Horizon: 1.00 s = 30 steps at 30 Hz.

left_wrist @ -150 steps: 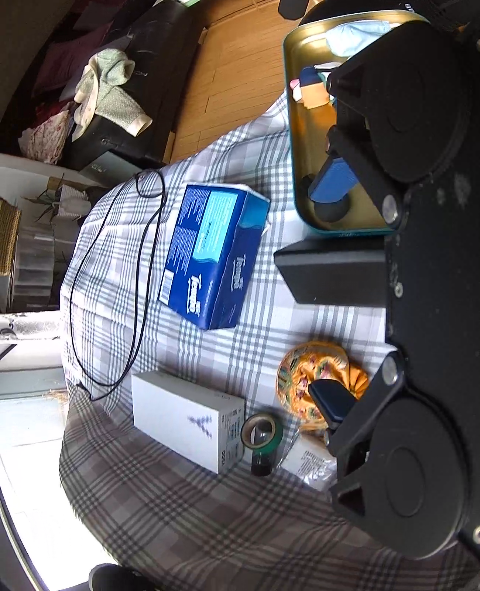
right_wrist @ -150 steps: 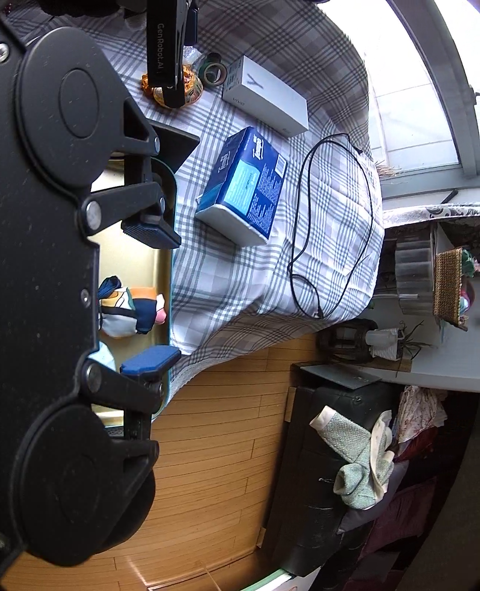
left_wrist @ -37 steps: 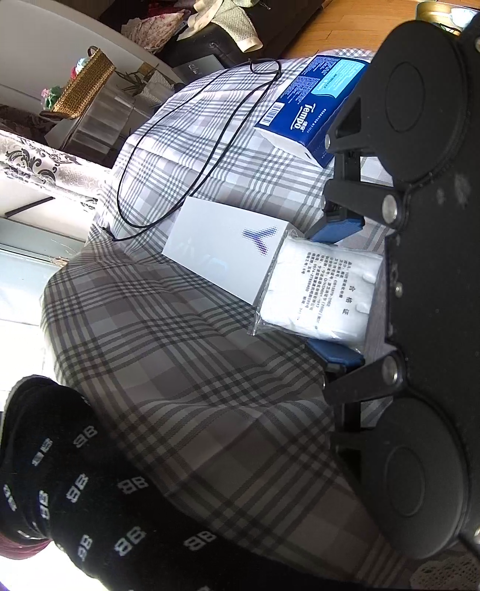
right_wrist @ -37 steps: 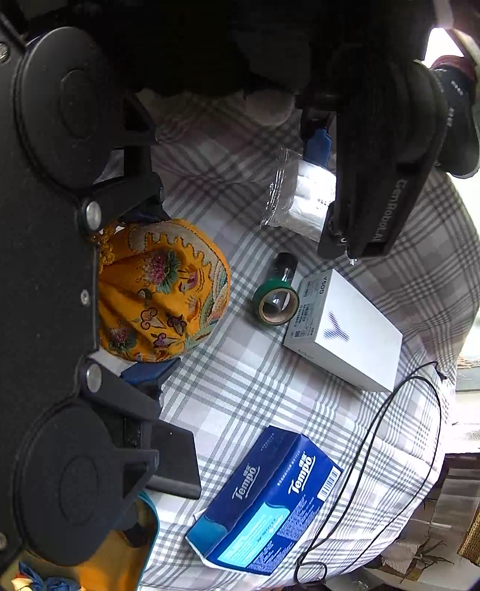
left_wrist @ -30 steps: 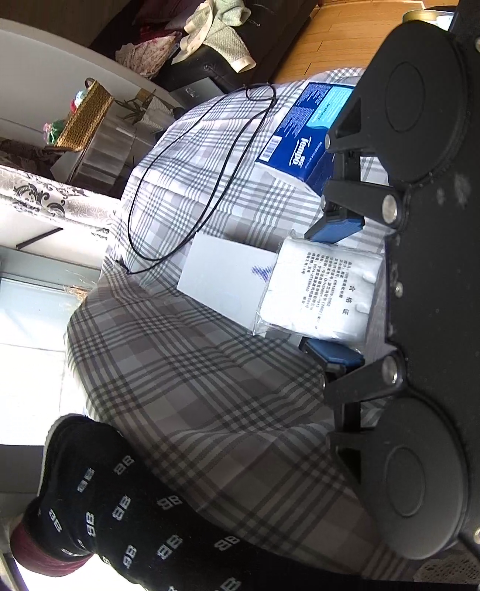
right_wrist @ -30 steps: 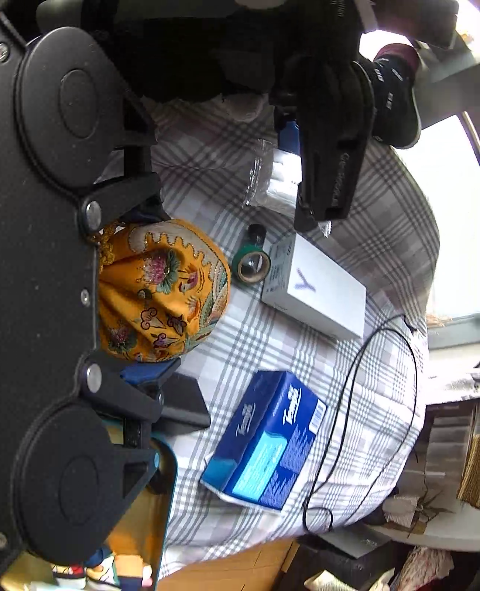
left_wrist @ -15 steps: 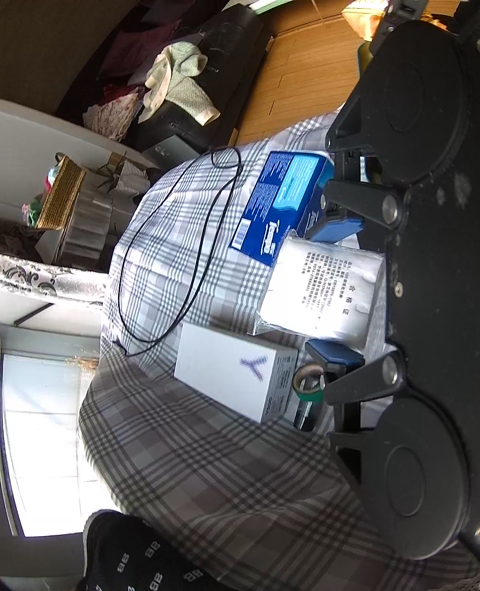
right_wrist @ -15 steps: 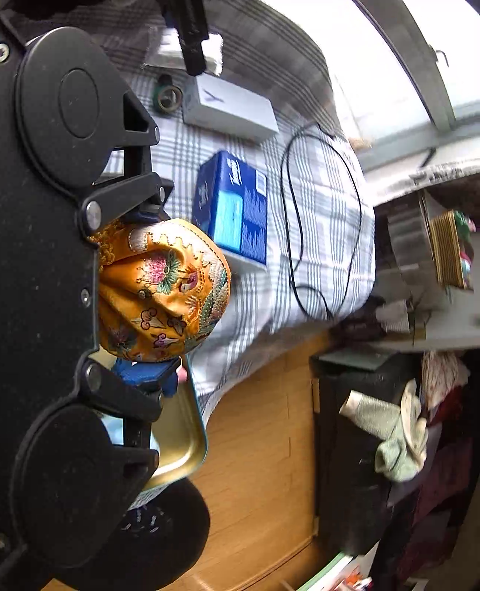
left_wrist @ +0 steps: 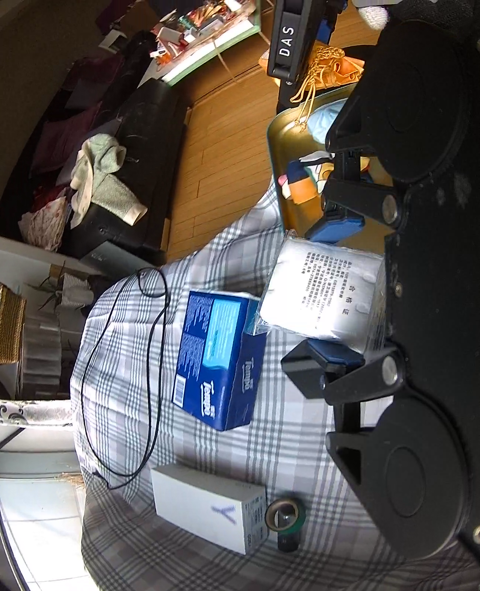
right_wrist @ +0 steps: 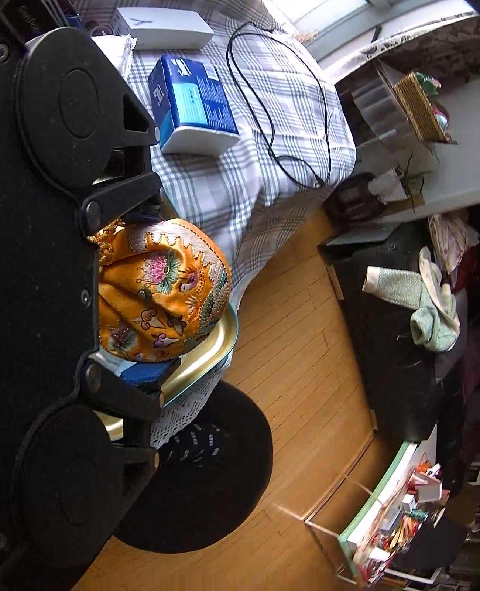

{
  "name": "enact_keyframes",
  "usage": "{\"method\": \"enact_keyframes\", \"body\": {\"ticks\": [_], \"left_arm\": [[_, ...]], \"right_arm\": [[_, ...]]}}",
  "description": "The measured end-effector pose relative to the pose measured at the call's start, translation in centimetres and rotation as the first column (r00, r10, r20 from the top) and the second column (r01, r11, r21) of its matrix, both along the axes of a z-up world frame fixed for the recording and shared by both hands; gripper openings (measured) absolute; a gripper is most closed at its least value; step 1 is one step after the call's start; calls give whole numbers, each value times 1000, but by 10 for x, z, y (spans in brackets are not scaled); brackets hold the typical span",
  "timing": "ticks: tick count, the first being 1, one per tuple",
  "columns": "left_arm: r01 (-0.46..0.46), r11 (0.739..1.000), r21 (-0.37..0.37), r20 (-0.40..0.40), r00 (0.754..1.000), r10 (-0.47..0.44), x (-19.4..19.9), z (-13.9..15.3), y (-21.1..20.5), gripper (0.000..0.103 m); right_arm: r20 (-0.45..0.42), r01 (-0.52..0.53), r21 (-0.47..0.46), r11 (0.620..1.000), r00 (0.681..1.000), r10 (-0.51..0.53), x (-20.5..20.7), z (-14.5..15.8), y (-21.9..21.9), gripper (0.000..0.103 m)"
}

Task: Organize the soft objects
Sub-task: 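Carry both items to the gold tray and release them with both grippers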

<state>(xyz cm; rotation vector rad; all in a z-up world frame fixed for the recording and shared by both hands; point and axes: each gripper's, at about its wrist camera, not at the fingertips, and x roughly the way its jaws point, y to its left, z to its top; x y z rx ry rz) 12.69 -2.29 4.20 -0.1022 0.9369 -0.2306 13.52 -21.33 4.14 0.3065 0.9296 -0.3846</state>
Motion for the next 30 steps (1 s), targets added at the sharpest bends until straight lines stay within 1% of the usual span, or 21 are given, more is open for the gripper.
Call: {"method": "enact_keyframes", "body": {"ticks": [5,9,13,19,21,23,24,27,30], "left_arm": [[65,998,0,-43,997,-65,-1,-17,-24,53],[91,996,9,-79,993,-90,1,-31,-36,53],[99,995,5,-107,989,-98,2,-43,-41,53],[104,995,-7,-134,985,-104,6,-57,-45,54],[100,995,2,-133,986,-99,7,-59,-44,59],[93,996,10,-124,988,-91,7,-60,-43,74],[87,996,11,-121,989,-85,8,-60,-41,78],[77,997,-3,-125,989,-77,10,-59,-38,82],[75,997,-1,-125,989,-74,10,-60,-38,85]], "right_arm": [[-53,59,27,998,997,-58,-5,-6,-12,63],[-79,67,19,998,995,-65,-7,-9,-14,63],[-105,65,23,998,992,-62,-5,-13,-14,63],[-118,58,30,998,992,-55,-4,-15,-12,63],[-119,61,36,997,991,-57,-4,-15,-12,64],[-118,70,45,997,991,-64,-4,-15,-13,67],[-118,73,46,996,991,-67,-4,-15,-14,67],[-119,69,35,997,991,-64,-3,-15,-12,67],[-95,61,27,998,994,-58,-3,-12,-10,67]]}}
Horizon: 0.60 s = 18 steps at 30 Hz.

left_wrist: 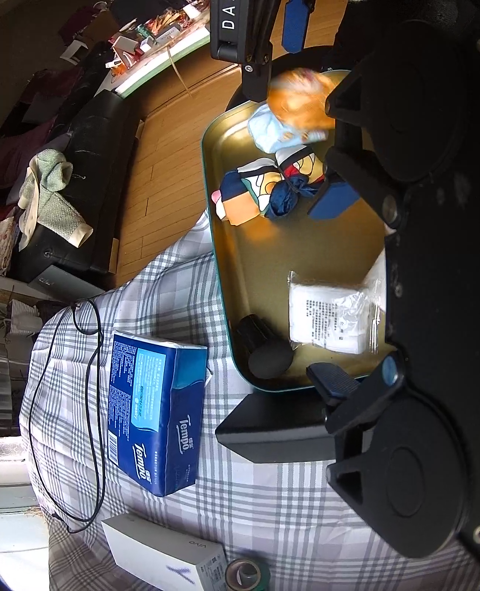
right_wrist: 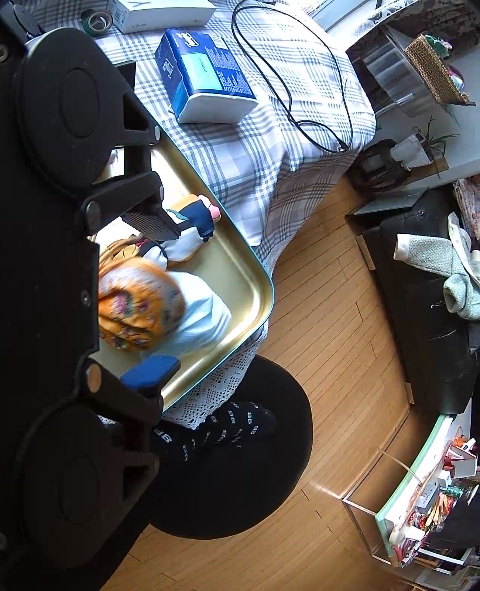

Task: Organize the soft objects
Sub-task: 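Carry both items to the gold tray and release them with both grippers, then move both grippers back toward the green tape and glass bottle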

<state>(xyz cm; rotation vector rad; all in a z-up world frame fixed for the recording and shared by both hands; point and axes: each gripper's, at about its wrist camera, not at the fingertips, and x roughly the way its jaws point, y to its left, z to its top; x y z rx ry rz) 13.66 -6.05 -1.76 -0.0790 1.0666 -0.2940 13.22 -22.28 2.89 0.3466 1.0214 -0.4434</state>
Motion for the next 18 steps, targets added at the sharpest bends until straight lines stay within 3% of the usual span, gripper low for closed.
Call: {"method": "enact_keyframes", "body": {"ticks": [7,18], "left_arm": [[6,1000,3,4,1000,-6,-1,3,0,87],[5,1000,14,25,1000,-5,-3,14,5,100]], "right_arm": [[5,6,26,1000,1000,-6,1,-1,-2,67],[-5,3,34,999,1000,-2,2,-3,0,67]]}}
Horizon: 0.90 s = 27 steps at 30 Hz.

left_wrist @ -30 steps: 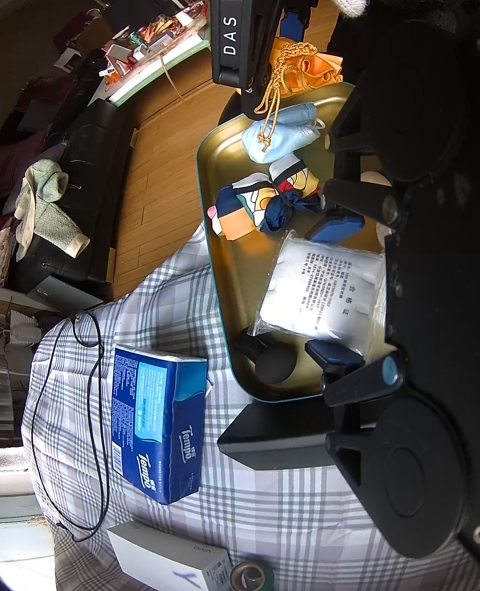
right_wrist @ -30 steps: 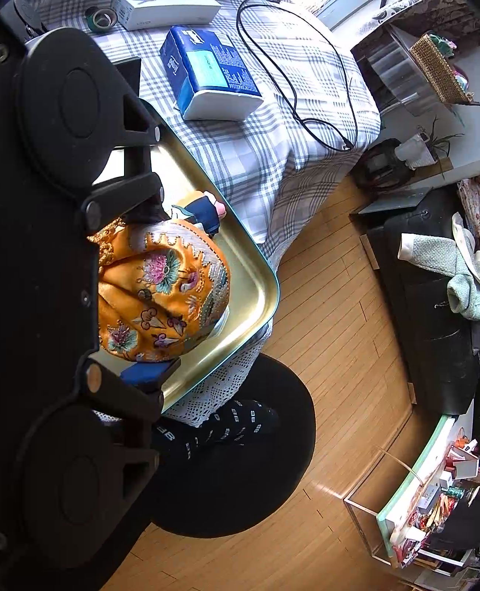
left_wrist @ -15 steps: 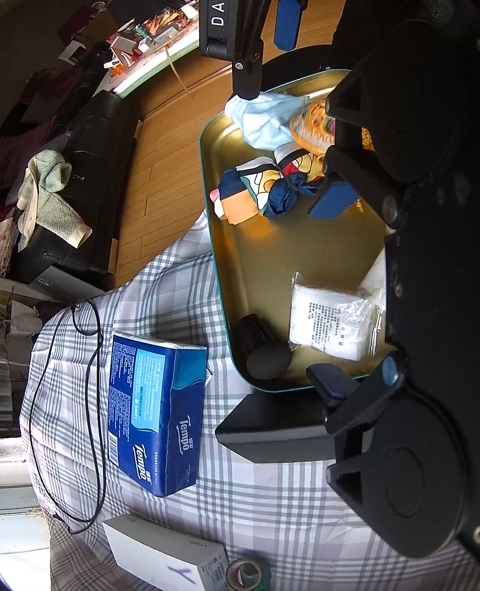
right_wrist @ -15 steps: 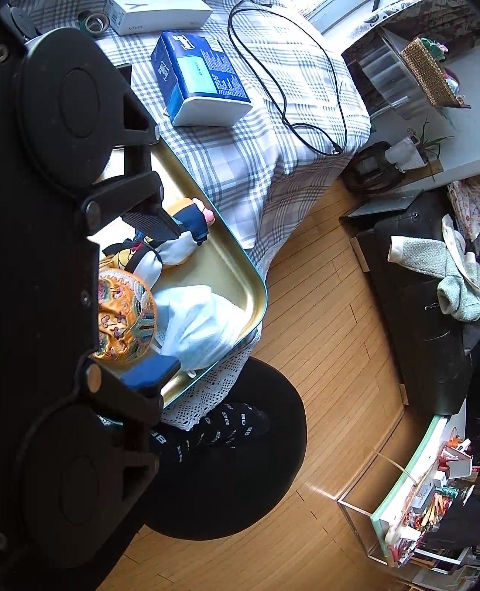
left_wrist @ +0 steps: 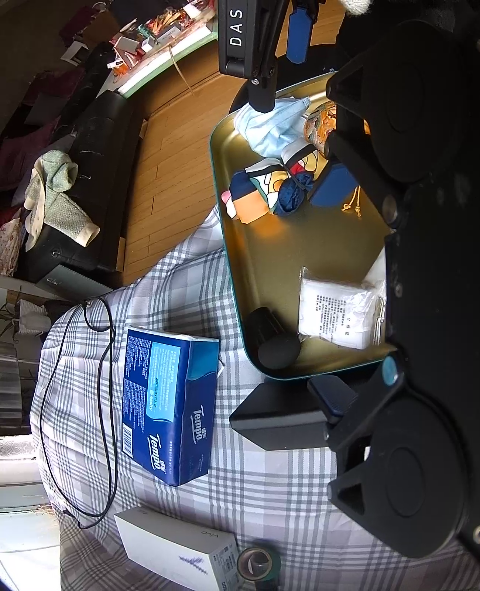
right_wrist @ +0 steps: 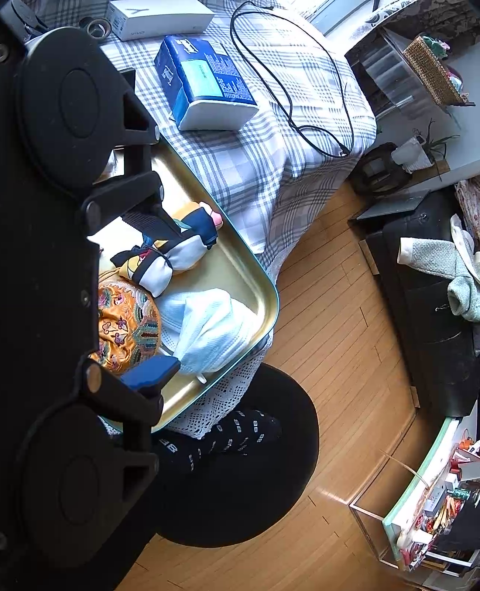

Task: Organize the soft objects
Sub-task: 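Move both grippers back toward the green tape and glass bottle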

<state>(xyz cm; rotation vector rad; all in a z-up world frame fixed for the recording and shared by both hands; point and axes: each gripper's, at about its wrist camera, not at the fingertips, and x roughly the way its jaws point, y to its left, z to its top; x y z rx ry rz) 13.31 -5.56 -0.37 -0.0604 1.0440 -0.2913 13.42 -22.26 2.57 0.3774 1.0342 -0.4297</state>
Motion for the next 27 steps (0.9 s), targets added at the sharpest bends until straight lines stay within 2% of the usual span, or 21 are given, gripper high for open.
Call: {"method": "enact_keyframes", "body": {"ticks": [11,27], "left_arm": [[-15,1000,-6,19,1000,15,0,10,10,102],[-132,990,-41,60,989,135,5,33,56,102]], "right_arm": [[-10,-18,4,1000,1000,18,1,-3,5,67],[-23,-59,14,998,998,60,5,-6,18,67]]}}
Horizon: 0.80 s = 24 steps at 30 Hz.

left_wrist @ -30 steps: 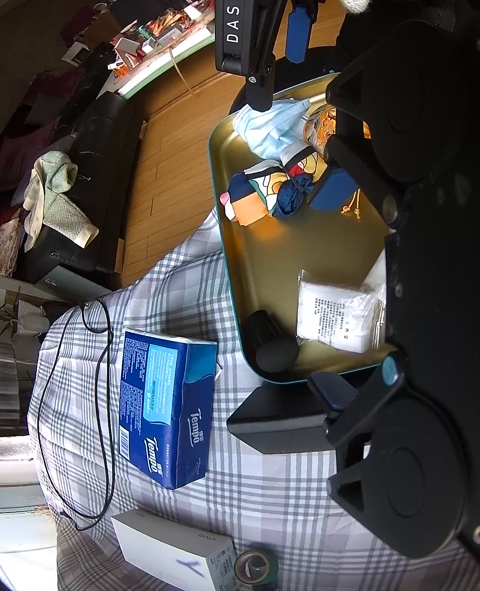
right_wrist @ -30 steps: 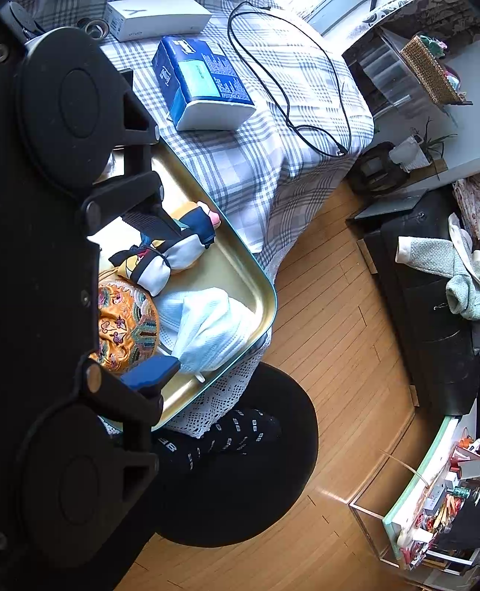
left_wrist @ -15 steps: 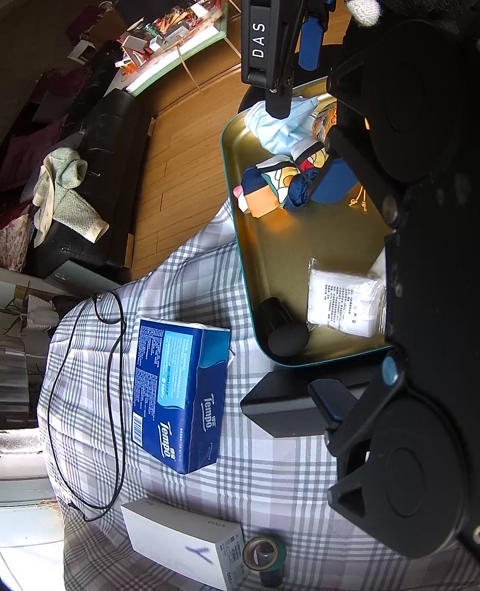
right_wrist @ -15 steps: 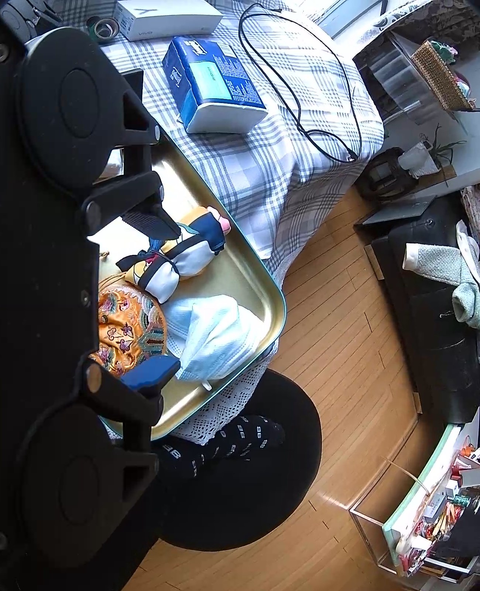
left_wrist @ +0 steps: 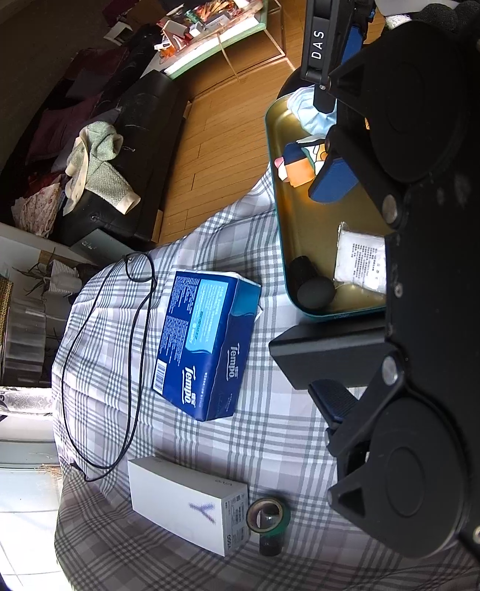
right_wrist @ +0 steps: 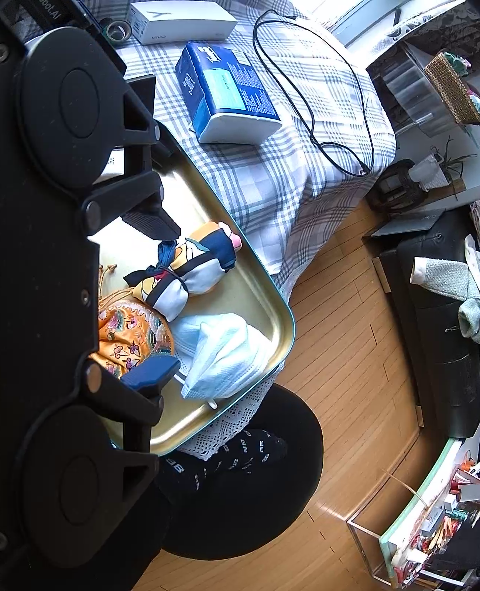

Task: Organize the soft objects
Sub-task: 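Move both grippers back toward the green tape and glass bottle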

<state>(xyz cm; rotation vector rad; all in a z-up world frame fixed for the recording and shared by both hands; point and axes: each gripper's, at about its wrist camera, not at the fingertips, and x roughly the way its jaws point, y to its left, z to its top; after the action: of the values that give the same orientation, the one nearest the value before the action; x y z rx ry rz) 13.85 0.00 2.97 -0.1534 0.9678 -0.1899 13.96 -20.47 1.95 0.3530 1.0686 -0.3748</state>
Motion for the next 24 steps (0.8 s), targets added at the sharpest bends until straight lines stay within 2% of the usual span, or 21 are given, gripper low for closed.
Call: {"method": "enact_keyframes", "body": {"ticks": [8,13,16,24], "left_arm": [[-109,994,25,12,994,109,5,7,36,102],[-235,971,47,-4,972,235,14,3,74,102],[-312,948,66,-32,949,315,19,-6,101,102],[-485,872,73,-132,862,490,24,-40,163,102]], "right_arm": [[2,-38,-7,999,999,38,4,-1,12,67],[35,-126,-75,989,991,128,8,5,35,67],[63,-186,-70,980,980,191,11,8,51,67],[112,-340,30,940,936,334,29,11,107,67]]}}
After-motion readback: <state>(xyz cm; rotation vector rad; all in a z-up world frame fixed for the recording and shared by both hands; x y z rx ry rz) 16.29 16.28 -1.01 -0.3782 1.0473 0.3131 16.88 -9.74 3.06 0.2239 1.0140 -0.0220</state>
